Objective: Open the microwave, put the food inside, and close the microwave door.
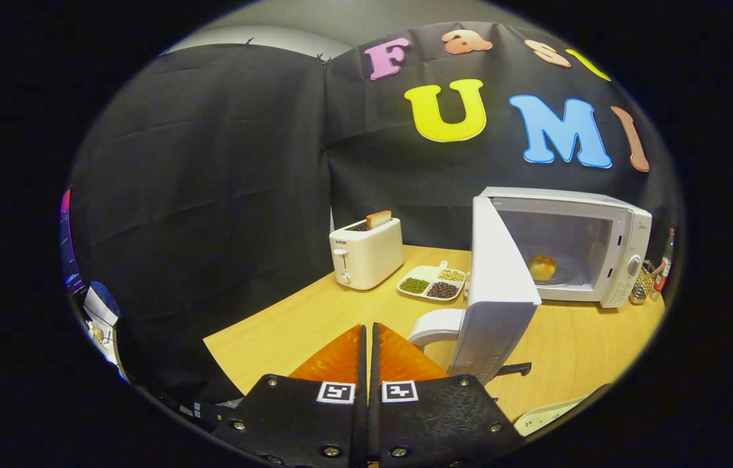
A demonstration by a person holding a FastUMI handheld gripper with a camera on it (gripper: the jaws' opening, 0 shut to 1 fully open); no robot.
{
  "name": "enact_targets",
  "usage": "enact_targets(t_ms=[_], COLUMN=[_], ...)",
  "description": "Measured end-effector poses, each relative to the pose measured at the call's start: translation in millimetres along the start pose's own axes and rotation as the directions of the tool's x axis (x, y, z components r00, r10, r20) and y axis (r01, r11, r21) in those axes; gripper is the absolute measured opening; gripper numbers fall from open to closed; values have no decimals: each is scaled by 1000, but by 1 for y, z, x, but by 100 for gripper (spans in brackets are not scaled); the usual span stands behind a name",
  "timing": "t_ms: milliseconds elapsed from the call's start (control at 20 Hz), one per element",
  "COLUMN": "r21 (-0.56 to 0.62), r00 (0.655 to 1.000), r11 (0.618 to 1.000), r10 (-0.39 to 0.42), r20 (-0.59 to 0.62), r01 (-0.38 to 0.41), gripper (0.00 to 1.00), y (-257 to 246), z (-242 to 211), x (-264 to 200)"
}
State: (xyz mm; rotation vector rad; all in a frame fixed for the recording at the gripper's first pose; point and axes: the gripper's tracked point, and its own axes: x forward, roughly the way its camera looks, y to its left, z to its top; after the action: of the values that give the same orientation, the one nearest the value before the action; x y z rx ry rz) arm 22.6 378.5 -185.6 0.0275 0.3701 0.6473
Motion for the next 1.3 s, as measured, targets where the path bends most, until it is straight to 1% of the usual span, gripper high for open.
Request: enact_targets(t_ms=[100, 300, 550, 850, 1300], r21=[9, 6, 26, 63, 106], r00=[1000, 999, 991, 977, 950], r11=[1000, 999, 991, 975, 944], r10=[-7, -53, -130, -212, -312], r20=[-3, -7, -16, -24, -29], r01=[7, 54, 131, 213, 313], gripper=[1, 1, 1, 1, 1], y=[-10, -38, -85, -140, -211], z=[0, 3, 4, 10, 16], x=[-4, -12, -17, -20, -21])
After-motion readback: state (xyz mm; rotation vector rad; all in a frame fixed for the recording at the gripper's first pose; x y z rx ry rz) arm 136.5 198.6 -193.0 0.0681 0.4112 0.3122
